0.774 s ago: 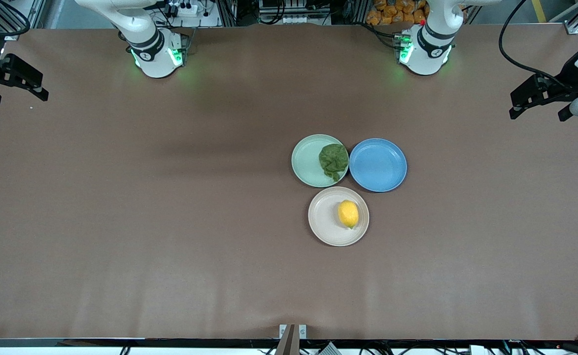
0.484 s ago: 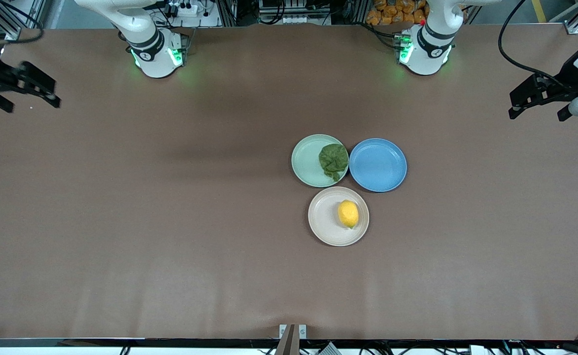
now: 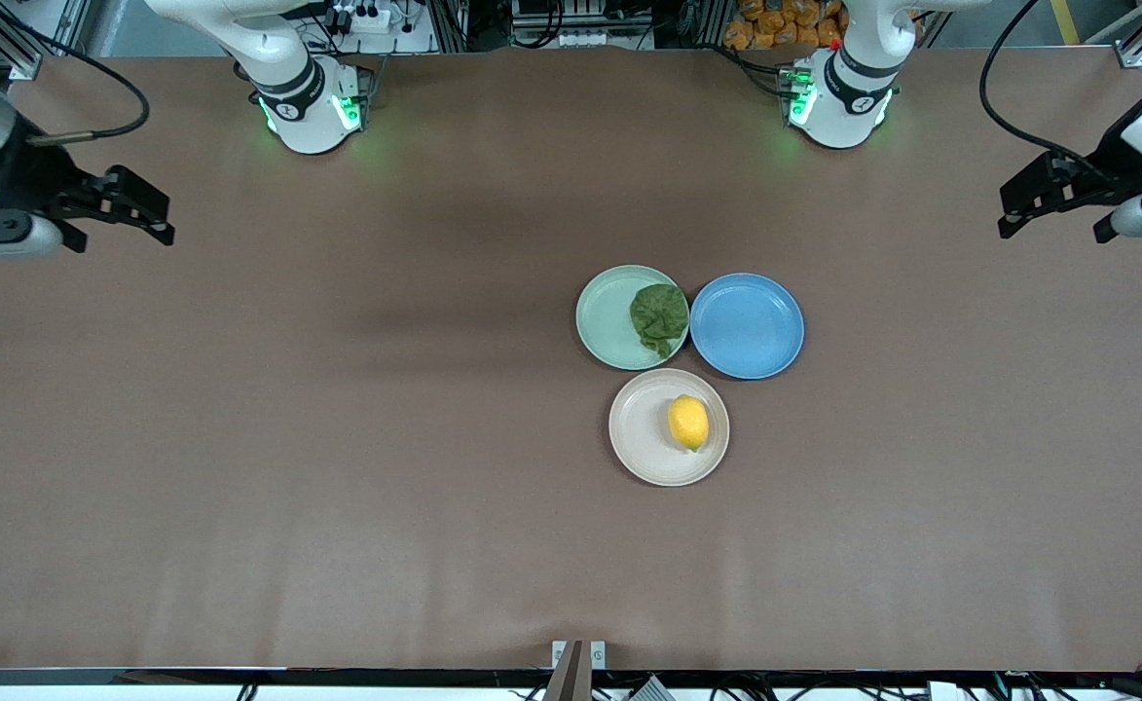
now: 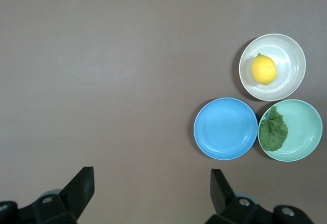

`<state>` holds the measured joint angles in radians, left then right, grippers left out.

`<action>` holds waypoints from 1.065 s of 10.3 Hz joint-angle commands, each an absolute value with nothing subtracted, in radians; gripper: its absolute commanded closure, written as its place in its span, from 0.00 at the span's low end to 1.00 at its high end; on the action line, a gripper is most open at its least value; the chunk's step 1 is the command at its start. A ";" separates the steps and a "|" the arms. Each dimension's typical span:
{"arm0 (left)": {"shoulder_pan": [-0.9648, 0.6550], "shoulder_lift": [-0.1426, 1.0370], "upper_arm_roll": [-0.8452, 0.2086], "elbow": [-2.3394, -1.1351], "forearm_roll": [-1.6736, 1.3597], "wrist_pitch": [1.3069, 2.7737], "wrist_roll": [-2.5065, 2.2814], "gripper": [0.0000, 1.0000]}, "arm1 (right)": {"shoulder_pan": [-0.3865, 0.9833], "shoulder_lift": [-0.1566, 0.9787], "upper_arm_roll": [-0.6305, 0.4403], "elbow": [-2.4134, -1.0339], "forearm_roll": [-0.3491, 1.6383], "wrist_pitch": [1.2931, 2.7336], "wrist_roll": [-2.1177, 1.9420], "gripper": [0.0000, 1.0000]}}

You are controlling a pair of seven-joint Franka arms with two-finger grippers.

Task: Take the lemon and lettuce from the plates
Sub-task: 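Move the right gripper toward the green plate while the left gripper approaches the lemon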

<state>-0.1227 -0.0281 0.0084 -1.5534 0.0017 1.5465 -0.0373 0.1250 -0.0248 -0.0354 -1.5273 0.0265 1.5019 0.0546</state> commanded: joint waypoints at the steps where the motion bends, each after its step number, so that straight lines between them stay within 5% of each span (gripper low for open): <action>1: -0.130 0.067 0.009 -1.531 -0.055 1.581 -0.098 0.00 | 0.109 -0.055 -0.069 -1.525 0.028 1.480 -0.009 0.00; 8: -0.227 0.299 0.000 -1.461 -0.060 1.724 -0.237 0.00 | 0.247 0.012 0.015 -1.531 0.041 1.546 0.325 0.00; 11: -0.276 0.388 -0.002 -1.454 -0.060 1.863 -0.352 0.00 | 0.358 0.072 0.041 -1.607 0.087 1.705 0.565 0.00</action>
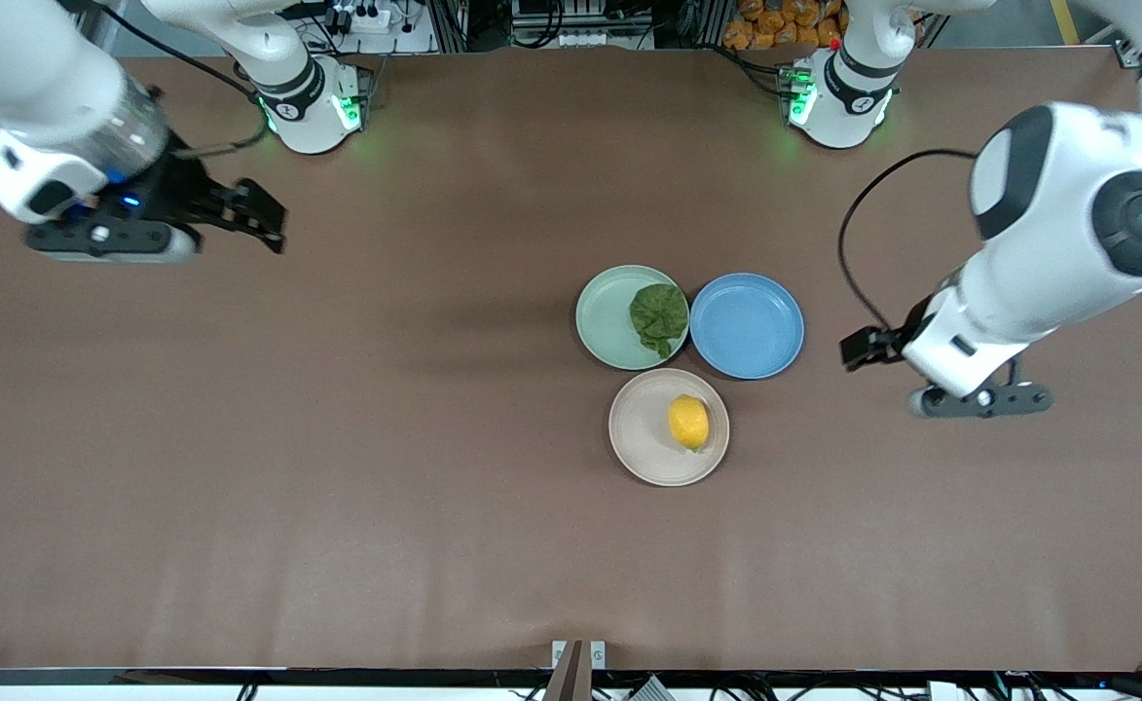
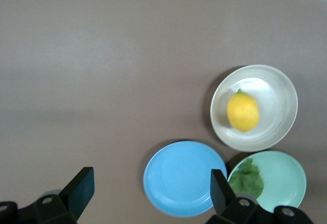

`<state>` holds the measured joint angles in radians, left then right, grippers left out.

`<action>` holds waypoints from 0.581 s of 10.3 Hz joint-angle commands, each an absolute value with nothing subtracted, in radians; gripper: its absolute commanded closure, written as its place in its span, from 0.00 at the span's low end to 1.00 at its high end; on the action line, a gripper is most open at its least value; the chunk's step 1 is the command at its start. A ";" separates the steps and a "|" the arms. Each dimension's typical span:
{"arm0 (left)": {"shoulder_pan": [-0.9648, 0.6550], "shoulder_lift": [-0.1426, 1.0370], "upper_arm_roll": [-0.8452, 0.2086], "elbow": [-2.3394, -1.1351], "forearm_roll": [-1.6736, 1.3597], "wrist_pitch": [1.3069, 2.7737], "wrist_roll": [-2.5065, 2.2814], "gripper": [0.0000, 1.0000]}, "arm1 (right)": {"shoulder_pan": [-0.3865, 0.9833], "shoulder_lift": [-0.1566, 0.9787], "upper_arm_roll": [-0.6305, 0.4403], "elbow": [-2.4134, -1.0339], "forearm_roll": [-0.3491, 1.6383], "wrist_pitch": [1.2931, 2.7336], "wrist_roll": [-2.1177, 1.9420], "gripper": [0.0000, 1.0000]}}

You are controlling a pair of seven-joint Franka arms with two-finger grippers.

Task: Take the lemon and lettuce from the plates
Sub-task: 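Move the right gripper toward the green plate while the left gripper approaches the lemon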

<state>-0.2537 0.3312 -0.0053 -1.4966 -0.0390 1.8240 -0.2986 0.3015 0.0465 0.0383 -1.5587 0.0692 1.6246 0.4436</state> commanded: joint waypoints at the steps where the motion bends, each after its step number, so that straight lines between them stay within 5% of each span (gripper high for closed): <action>1: -0.288 0.417 -0.002 -1.453 -0.061 1.900 -0.376 0.00 | 0.385 0.102 0.078 -1.653 0.089 1.789 0.669 0.00; 3: -0.317 0.475 -0.002 -1.453 -0.078 1.980 -0.429 0.00 | 0.423 0.188 0.176 -1.703 0.084 1.988 0.890 0.00; 6: -0.371 0.583 -0.002 -1.453 -0.081 2.097 -0.440 0.00 | 0.587 0.340 0.179 -1.698 0.060 2.282 1.075 0.00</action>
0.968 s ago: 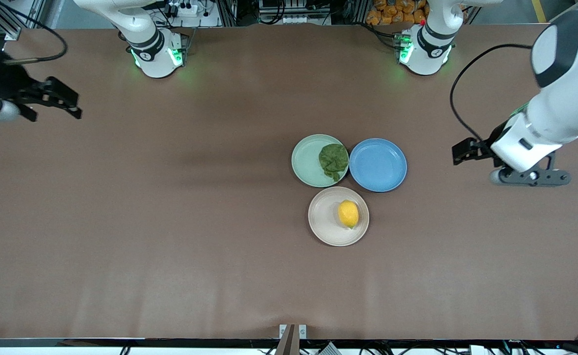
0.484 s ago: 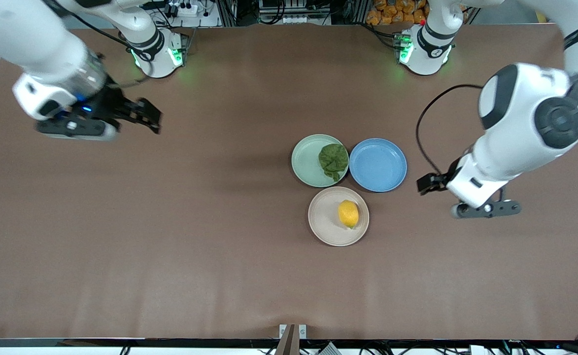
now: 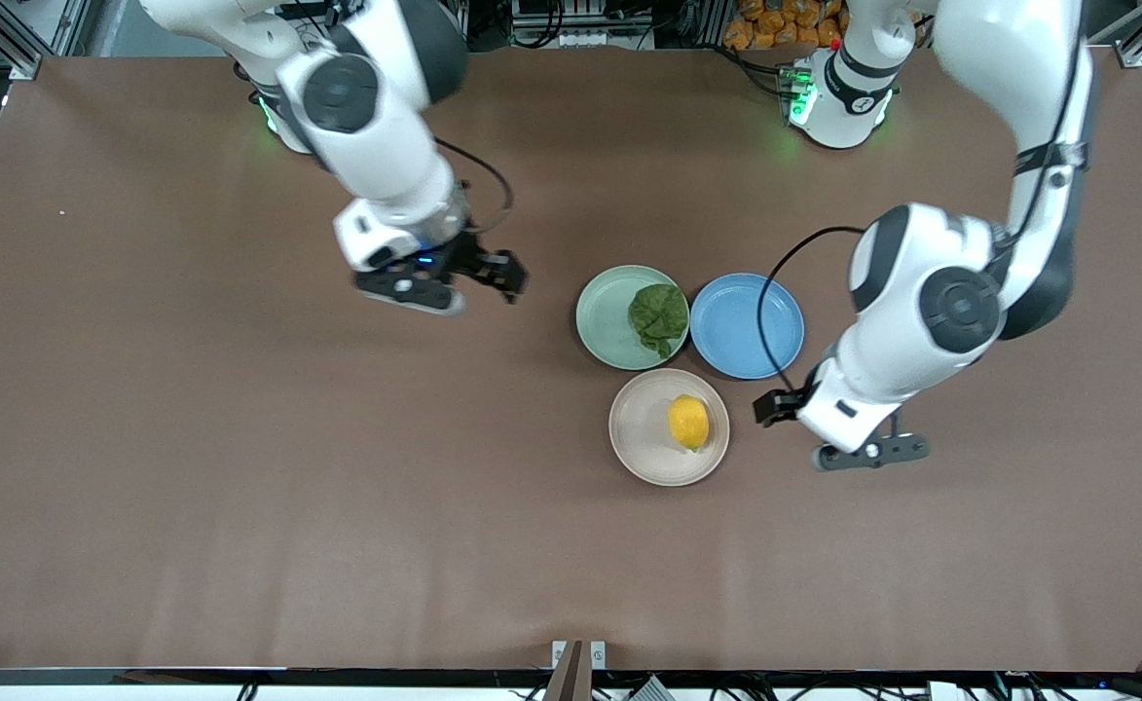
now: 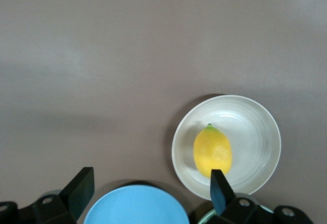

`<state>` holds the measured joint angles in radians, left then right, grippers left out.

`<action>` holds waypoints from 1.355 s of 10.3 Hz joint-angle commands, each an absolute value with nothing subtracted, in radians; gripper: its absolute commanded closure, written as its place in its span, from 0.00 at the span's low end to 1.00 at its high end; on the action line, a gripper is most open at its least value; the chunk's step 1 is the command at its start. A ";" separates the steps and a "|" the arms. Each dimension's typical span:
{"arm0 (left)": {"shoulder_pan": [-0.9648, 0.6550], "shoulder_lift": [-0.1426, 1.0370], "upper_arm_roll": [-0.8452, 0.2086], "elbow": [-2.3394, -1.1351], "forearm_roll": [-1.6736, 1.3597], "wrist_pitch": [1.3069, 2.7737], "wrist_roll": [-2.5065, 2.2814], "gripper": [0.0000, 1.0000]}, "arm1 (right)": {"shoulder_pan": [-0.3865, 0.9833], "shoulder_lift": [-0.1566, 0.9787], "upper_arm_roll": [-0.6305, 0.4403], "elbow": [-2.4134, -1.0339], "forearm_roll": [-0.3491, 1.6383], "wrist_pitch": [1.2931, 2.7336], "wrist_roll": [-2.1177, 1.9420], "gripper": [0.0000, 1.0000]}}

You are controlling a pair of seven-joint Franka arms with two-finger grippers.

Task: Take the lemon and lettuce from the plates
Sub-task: 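Lower the left gripper onto the lemon while the right gripper reaches the lettuce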

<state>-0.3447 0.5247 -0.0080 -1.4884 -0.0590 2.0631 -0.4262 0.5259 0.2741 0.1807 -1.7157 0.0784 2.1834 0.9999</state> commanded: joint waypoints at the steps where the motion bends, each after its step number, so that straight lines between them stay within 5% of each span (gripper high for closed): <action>1: -0.385 0.615 -0.002 -1.450 -0.081 2.133 -0.440 0.00 | 0.625 0.383 0.179 -1.697 0.004 2.357 1.142 0.00; 4: -0.454 0.715 0.002 -1.440 -0.080 2.230 -0.509 0.00 | 0.748 0.483 0.178 -1.665 -0.265 2.391 1.389 0.00; 7: -0.468 0.758 0.002 -1.440 -0.080 2.278 -0.522 0.00 | 0.837 0.696 0.169 -1.476 -0.383 2.381 1.461 0.00; 14: -0.512 0.816 0.003 -1.448 -0.071 2.365 -0.577 0.00 | 0.960 0.912 0.132 -1.291 -0.601 2.399 1.667 0.00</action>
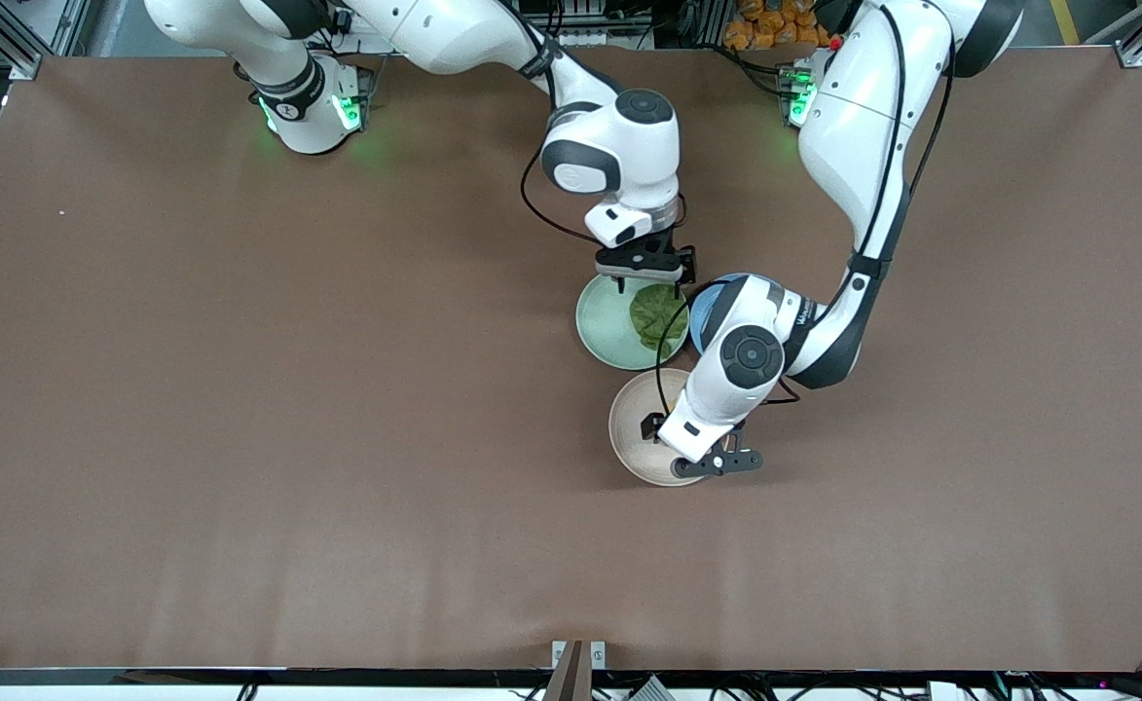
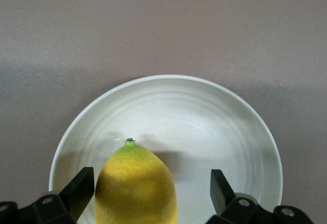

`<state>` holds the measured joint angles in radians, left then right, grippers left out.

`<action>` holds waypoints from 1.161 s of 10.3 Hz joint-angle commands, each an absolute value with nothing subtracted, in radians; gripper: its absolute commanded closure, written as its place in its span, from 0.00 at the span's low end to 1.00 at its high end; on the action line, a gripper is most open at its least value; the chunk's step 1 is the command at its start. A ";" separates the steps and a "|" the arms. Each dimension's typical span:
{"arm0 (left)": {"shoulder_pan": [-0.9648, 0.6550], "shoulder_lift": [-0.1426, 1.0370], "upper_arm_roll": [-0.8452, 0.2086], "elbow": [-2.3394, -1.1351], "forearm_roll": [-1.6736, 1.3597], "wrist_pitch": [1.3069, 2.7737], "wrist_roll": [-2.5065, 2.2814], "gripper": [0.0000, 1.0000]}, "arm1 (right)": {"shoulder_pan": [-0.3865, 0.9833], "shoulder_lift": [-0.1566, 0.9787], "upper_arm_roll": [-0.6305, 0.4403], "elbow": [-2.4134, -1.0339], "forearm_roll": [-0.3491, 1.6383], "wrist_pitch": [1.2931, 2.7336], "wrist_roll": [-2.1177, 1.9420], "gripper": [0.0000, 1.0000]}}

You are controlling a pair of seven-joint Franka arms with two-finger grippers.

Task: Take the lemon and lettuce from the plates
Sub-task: 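Lower the left gripper onto the lemon while the right gripper reaches the lettuce, then close the left gripper on the lemon while the right gripper grasps the lettuce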

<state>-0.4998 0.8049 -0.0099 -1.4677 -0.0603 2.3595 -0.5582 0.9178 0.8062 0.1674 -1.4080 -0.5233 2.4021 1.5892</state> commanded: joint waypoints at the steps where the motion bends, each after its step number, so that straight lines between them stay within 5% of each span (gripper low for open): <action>1: -0.512 0.816 0.003 -1.450 -0.071 2.365 -0.577 0.00 | 0.969 0.958 0.126 -1.246 -0.641 2.399 1.705 0.00; 5: -0.512 0.815 0.003 -1.459 -0.069 2.362 -0.575 0.00 | 0.963 0.968 0.109 -1.246 -0.678 2.398 1.683 0.33; 9: -0.518 0.815 0.002 -1.482 -0.069 2.352 -0.581 0.00 | 0.963 0.969 0.109 -1.253 -0.728 2.393 1.683 0.95; 12: -0.522 0.807 0.003 -1.482 -0.069 2.307 -0.583 0.00 | 0.957 0.962 0.109 -1.258 -0.758 2.382 1.651 1.00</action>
